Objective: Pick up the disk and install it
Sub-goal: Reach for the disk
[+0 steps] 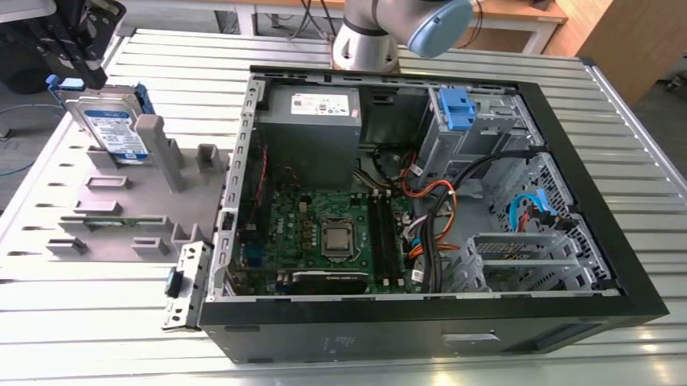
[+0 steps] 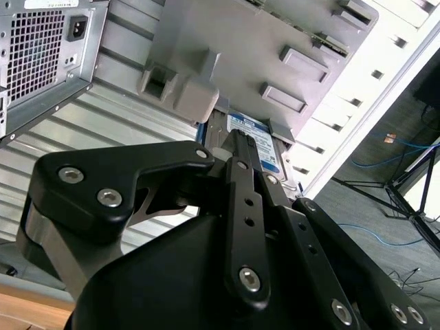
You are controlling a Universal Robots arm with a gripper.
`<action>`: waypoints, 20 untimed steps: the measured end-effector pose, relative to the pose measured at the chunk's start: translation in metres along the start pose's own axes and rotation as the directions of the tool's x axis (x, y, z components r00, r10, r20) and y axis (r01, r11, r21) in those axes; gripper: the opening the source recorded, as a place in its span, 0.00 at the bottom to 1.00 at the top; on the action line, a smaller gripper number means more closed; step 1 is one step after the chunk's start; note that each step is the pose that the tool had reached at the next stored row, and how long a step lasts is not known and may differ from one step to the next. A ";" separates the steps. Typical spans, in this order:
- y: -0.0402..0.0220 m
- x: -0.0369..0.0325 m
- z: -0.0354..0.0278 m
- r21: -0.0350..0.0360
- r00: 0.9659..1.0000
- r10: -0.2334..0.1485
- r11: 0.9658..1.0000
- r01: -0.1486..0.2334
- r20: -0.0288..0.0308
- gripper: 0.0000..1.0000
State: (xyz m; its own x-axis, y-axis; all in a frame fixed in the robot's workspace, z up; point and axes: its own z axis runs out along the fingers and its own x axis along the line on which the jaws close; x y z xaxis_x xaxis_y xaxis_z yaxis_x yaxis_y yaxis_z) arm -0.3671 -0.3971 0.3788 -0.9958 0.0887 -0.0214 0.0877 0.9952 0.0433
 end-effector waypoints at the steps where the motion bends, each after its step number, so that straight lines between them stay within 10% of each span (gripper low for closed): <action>1: 0.0000 0.0000 0.0000 0.000 1.000 0.000 1.000 0.000 0.000 0.11; 10: -0.0001 0.0015 0.0003 0.000 1.000 0.000 1.000 0.000 0.000 0.11; 20: 0.0028 0.0197 0.0048 0.000 1.000 0.007 1.000 -0.007 0.000 0.11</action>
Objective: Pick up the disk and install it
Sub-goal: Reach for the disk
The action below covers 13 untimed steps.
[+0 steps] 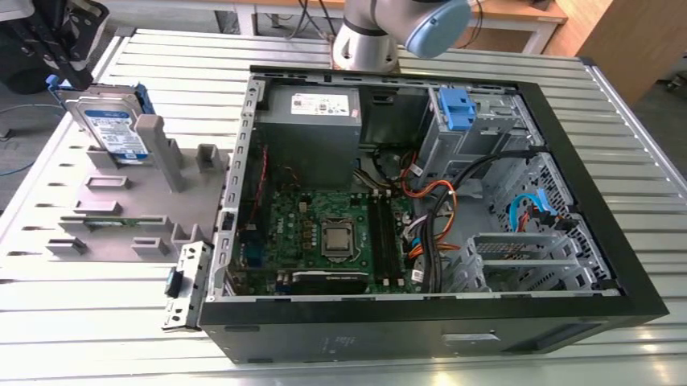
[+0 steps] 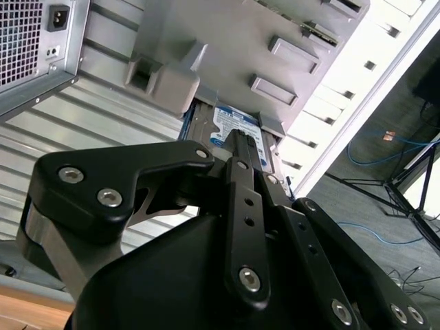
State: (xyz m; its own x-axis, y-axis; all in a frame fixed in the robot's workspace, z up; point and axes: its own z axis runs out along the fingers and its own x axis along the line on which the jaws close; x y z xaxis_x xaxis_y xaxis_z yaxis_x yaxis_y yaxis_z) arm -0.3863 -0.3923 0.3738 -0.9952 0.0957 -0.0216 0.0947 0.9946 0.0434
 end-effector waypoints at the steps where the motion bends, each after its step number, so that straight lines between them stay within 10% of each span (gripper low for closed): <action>1: 0.0011 0.0013 0.0005 0.000 1.000 0.001 1.000 -0.001 0.000 0.11; 13: 0.0193 0.0125 0.0080 0.000 1.000 0.010 1.000 -0.010 0.000 0.11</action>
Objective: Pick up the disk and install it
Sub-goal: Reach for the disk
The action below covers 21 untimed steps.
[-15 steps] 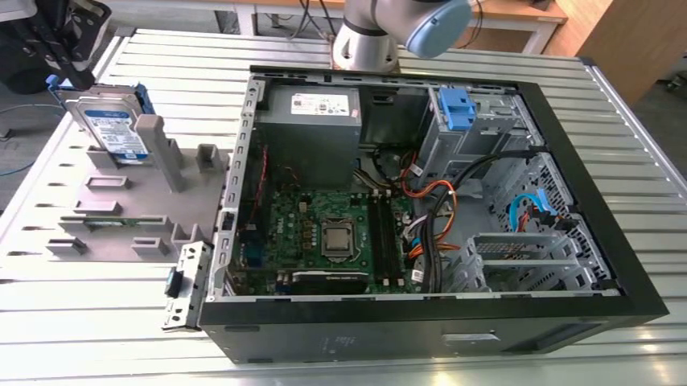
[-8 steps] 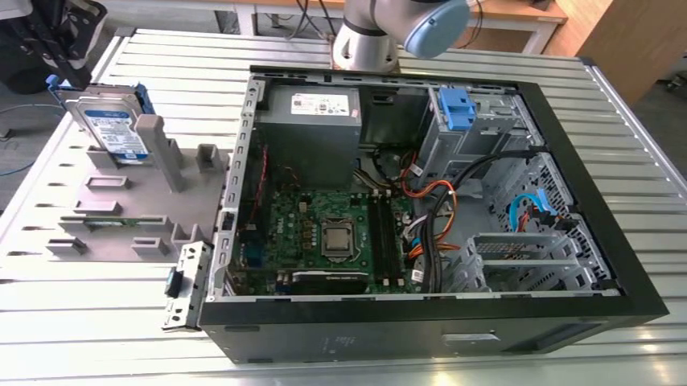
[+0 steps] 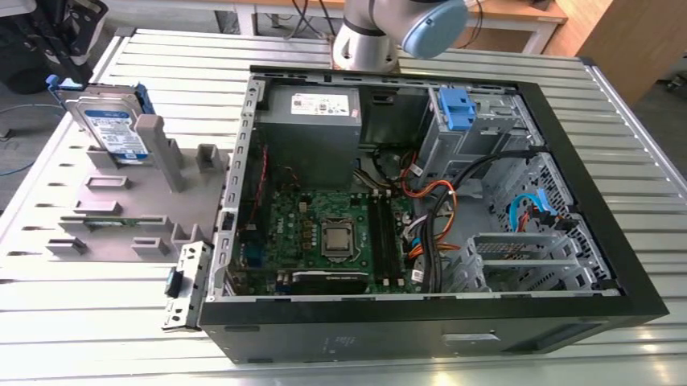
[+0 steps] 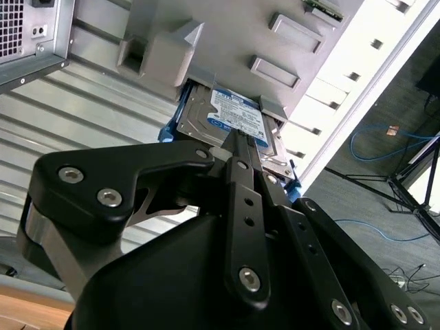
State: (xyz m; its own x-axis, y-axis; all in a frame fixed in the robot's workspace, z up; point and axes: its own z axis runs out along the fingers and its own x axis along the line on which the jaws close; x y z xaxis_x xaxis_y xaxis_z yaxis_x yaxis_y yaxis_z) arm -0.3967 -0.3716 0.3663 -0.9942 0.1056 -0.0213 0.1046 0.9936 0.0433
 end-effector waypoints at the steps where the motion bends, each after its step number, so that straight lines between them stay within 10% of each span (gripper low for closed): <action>1: 0.0016 0.0008 0.0008 0.000 1.000 0.001 1.000 -0.001 0.000 0.11; 21: 0.0283 0.0192 0.0155 0.000 1.000 0.015 1.000 -0.015 0.001 0.11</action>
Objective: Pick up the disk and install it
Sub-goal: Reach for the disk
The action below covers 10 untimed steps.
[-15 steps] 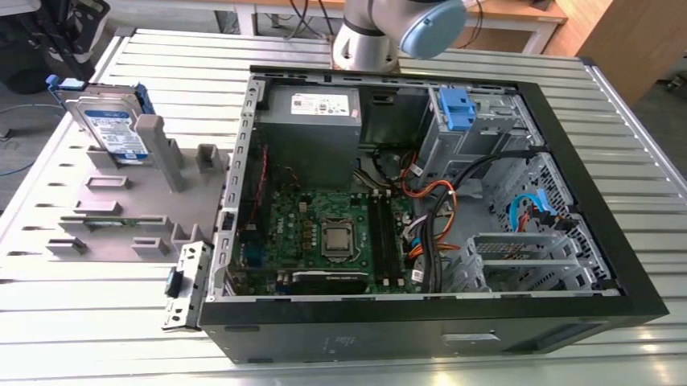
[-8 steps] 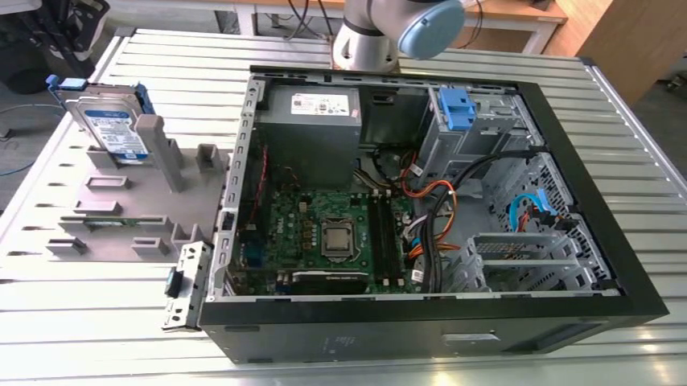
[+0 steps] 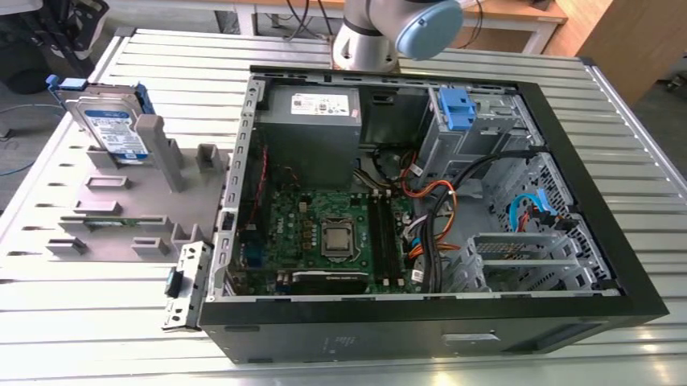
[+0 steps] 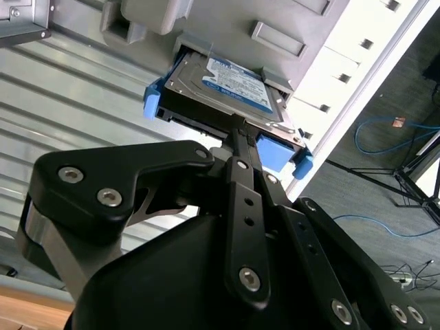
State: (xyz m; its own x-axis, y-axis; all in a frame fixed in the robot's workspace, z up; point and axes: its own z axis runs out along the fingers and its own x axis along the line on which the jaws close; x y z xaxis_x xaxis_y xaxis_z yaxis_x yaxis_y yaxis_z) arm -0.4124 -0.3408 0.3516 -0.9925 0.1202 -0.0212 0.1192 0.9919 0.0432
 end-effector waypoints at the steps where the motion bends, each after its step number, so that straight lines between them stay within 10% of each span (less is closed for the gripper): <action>1: 0.0006 0.0013 0.0010 0.000 1.000 0.001 1.000 -0.001 0.000 0.11; 10: 0.0009 0.0031 0.0038 0.000 1.000 0.004 1.000 -0.004 0.000 0.11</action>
State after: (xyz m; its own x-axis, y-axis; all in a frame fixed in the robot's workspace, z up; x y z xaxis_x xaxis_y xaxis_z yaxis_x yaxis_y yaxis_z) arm -0.4153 -0.3395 0.3478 -0.9920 0.1243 -0.0212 0.1233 0.9914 0.0432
